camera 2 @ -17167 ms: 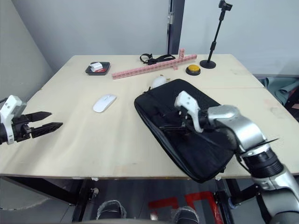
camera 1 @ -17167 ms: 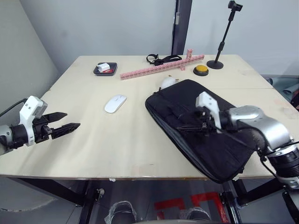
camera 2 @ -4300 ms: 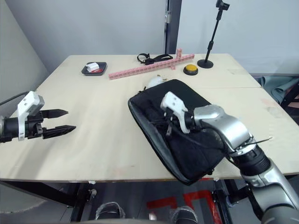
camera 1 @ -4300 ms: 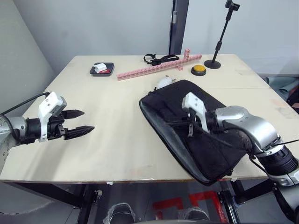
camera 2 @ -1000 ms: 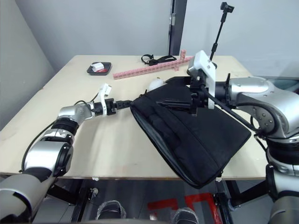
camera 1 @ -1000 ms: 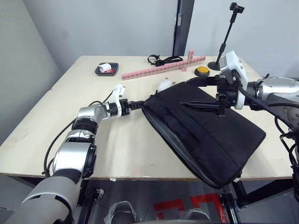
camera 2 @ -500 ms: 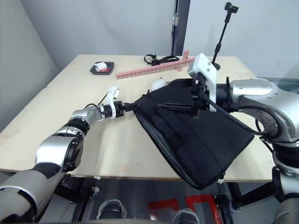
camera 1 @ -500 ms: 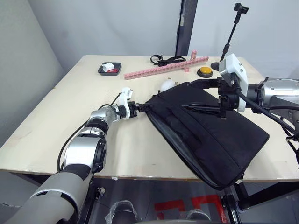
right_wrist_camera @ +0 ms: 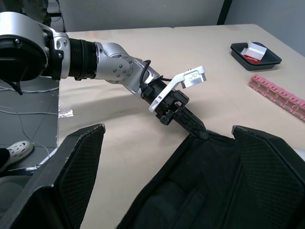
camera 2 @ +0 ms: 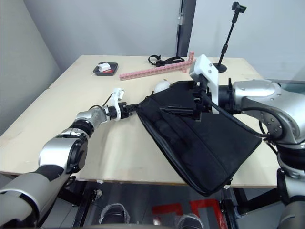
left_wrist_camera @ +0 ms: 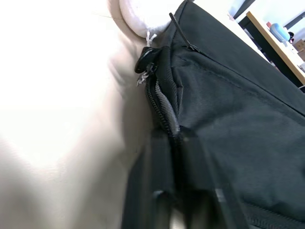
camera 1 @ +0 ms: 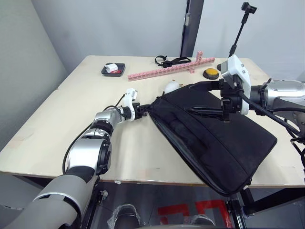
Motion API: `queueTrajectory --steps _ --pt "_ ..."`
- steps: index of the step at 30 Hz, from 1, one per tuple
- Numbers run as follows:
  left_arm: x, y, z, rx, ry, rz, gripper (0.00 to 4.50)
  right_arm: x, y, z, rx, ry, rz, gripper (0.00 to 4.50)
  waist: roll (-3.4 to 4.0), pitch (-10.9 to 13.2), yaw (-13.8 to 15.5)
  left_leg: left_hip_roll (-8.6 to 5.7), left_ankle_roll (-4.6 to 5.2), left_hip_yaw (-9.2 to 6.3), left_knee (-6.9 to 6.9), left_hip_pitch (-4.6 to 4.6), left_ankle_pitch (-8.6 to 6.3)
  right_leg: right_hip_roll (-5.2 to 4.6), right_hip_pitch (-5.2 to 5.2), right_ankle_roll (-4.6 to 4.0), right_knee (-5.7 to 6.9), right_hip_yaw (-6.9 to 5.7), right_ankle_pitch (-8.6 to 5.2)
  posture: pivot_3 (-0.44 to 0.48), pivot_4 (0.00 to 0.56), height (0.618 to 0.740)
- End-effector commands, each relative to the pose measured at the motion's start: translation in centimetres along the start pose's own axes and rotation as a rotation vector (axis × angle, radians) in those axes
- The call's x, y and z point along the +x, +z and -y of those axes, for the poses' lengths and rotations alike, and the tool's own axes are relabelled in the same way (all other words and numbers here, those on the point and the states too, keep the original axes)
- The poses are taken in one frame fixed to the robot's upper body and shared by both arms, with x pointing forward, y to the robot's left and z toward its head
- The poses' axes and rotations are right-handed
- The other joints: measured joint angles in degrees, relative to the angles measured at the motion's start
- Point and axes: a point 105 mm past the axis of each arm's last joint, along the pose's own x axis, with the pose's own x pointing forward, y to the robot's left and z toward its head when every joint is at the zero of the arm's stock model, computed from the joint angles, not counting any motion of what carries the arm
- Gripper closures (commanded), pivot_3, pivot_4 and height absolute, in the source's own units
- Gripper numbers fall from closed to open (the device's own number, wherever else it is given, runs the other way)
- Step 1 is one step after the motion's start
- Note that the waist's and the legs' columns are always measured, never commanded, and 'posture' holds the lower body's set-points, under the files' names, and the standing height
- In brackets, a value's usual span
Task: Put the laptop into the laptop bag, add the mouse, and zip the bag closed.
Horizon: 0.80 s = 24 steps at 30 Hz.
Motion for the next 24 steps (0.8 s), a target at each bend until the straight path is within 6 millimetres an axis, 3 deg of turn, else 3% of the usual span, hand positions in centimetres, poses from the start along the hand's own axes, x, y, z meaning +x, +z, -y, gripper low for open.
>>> queueTrajectory --steps 1,6,11,15,19,24 --pt "-1.4 2.1 -1.0 0.034 0.044 0.066 4.47 -0.2 0.3 -0.1 -0.034 -0.006 0.01 0.0 -0.01 0.0 -0.23 0.0 -0.01 0.0 0.0 0.0 0.0 0.0 0.0 0.0 0.0 -0.01 0.0 0.0 0.15 0.74" --pt "-4.3 2.9 -3.5 0.005 0.143 0.146 4.47 -0.2 -1.2 0.4 -0.018 -0.039 -0.017 0.0 -0.01 0.02 -1.56 0.01 -0.04 0.01 -0.02 0.01 -0.01 0.0 0.0 0.12 -0.02 0.0 0.07 0.0 0.15 0.74" --pt "-7.5 2.8 -4.9 0.005 0.175 0.177 4.47 -1.7 -4.1 1.1 0.025 -0.086 -0.108 0.0 -0.01 0.03 -2.34 0.01 -0.07 0.01 -0.07 0.01 -0.04 0.0 0.01 0.17 -0.14 0.0 0.08 0.0 0.15 0.74" --pt "-9.9 2.7 -5.2 0.004 0.21 0.212 4.47 -3.1 -7.0 1.1 0.158 -0.129 -0.193 0.0 -0.03 0.04 -2.4 0.01 -0.05 0.02 -0.15 -0.02 -0.06 0.01 -0.01 0.16 -0.23 -0.03 0.08 0.0 0.15 0.74" --pt "-11.7 2.1 -4.8 0.009 0.234 0.232 4.47 -5.2 -11.1 0.6 0.464 -0.183 -0.259 0.0 -0.04 0.05 -2.32 0.01 0.0 0.02 -0.19 -0.01 -0.09 0.0 0.03 0.13 -0.33 -0.06 0.06 0.0 0.15 0.74" --pt "-12.4 0.6 -4.1 -0.013 0.253 0.233 4.47 -6.0 -14.5 -2.0 0.642 -0.141 -0.346 0.0 -0.04 0.05 -2.36 0.02 0.01 0.05 -0.26 0.0 -0.22 0.0 0.0 0.13 -0.36 -0.06 0.05 0.0 0.15 0.74"
